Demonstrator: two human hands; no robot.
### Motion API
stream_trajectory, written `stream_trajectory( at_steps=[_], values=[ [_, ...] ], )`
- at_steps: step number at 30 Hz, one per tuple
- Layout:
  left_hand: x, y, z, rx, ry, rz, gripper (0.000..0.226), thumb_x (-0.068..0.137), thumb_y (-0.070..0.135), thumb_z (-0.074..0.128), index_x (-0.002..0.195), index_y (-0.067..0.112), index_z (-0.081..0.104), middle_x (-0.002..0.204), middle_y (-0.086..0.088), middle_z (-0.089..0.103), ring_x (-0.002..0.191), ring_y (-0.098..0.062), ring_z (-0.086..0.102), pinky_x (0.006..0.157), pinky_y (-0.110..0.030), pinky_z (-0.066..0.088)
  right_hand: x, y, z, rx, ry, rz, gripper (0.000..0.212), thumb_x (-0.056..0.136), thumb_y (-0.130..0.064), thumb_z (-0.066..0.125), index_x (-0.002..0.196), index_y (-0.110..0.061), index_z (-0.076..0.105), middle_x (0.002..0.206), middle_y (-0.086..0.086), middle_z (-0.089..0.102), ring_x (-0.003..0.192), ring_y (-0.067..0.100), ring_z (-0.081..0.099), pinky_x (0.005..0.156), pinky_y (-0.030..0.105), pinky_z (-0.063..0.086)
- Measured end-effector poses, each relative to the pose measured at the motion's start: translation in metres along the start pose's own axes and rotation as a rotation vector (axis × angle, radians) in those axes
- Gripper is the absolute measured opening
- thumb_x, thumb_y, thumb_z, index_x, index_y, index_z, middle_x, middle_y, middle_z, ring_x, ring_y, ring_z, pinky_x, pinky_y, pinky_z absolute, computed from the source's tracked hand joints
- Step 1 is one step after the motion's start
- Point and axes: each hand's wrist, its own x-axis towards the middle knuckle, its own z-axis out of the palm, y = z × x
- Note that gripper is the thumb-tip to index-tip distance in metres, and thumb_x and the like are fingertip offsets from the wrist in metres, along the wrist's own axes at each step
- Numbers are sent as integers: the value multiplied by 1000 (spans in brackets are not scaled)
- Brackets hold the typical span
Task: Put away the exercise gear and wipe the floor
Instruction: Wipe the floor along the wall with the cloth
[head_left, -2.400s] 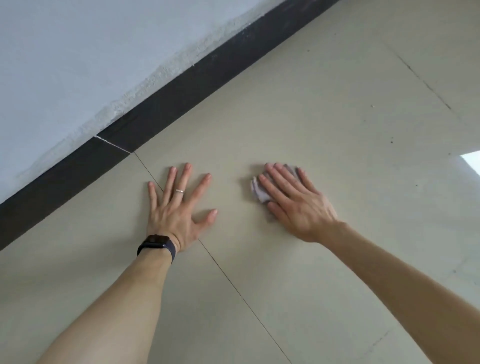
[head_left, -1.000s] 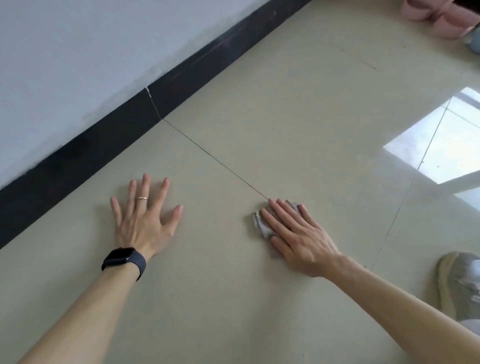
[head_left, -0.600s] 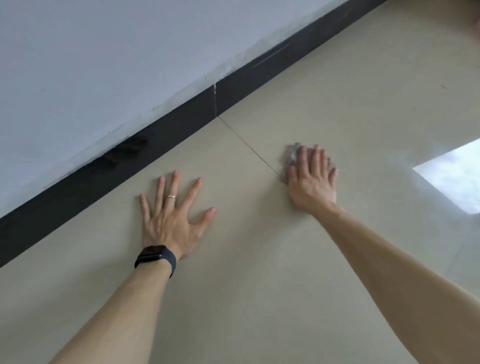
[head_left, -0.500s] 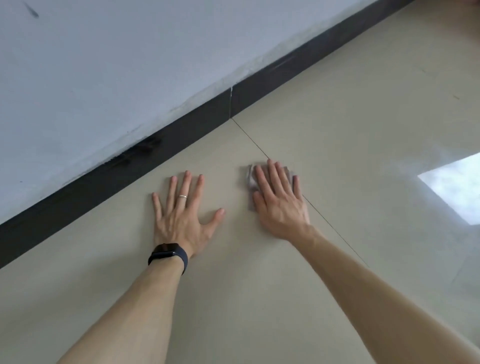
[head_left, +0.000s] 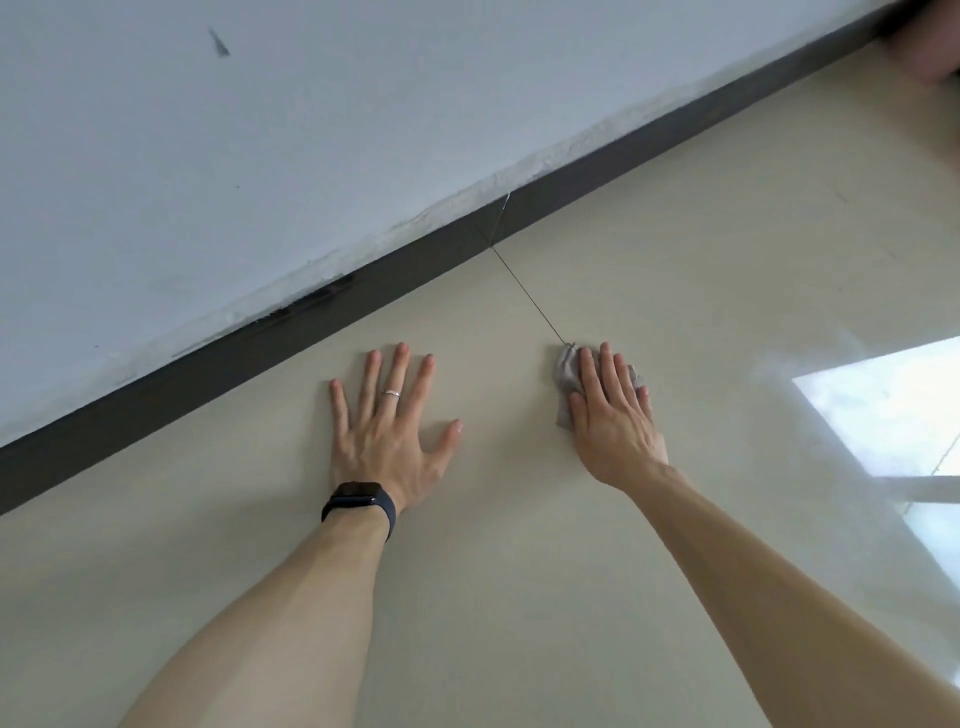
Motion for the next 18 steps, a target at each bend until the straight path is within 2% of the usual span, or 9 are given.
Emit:
stream_trajectory(
  at_steps=[6, 7, 9, 11, 12, 13, 16, 18],
  values=[
    [3, -3, 2, 62, -7, -1, 79, 90, 72, 25, 157, 38, 1, 166, 8, -7, 153, -19, -7, 120, -58, -1, 80, -15, -17, 162, 90, 216, 60, 106, -42, 17, 159, -26, -4, 166, 1, -14, 152, 19, -15, 123, 49, -6],
    [3, -2, 2, 64, -11, -5, 79, 90, 72, 25, 157, 38, 1, 166, 8, -7, 153, -19, -8, 120, -58, 0, 80, -29, -12, 147, 105, 155, 59, 105, -42, 18, 159, -27, -3, 166, 0, -14, 152, 19, -15, 123, 49, -6],
    [2, -1, 2, 55, -7, -3, 79, 89, 71, 28, 157, 38, 4, 166, 9, -5, 153, -18, -6, 120, -59, 1, 64, -53, -1, 56, 106, -172, 57, 106, -42, 18, 159, -30, 1, 167, -3, -11, 152, 17, -14, 123, 44, -8],
    [1, -1, 2, 46, -7, -4, 80, 89, 71, 30, 157, 37, 6, 166, 9, -3, 153, -18, -5, 120, -59, 4, 59, -46, -3, -58, 41, -493, 56, 106, -44, 17, 159, -32, 5, 167, -7, -6, 153, 13, -11, 123, 40, -6],
    [2, -1, 2, 47, -4, -5, 80, 89, 71, 30, 157, 37, 6, 166, 8, -3, 153, -18, -5, 120, -60, 4, 72, -33, -11, -92, 50, -551, 55, 106, -45, 16, 159, -33, 5, 167, -7, -4, 153, 12, -9, 123, 39, -4],
    [3, -1, 2, 51, -4, -4, 80, 89, 71, 29, 157, 37, 5, 166, 8, -3, 153, -18, -5, 120, -60, 5, 90, -19, -18, -99, 80, -509, 55, 106, -46, 15, 159, -32, 5, 167, -6, -3, 153, 13, -7, 123, 40, -2],
    [3, -1, 2, 62, -4, -2, 81, 89, 71, 30, 158, 35, 7, 166, 7, -1, 153, -20, -4, 120, -61, 5, 147, 1, -44, 94, 112, 26, 59, 106, -45, 15, 159, -27, 0, 167, 1, -9, 153, 20, -10, 123, 47, -4],
    [3, -1, 2, 59, -7, -1, 81, 89, 71, 31, 158, 35, 9, 167, 6, 1, 153, -20, -2, 120, -61, 4, 169, -19, -50, 175, 108, 256, 62, 105, -43, 18, 159, -22, -3, 166, 5, -14, 152, 21, -15, 122, 51, -8]
  ],
)
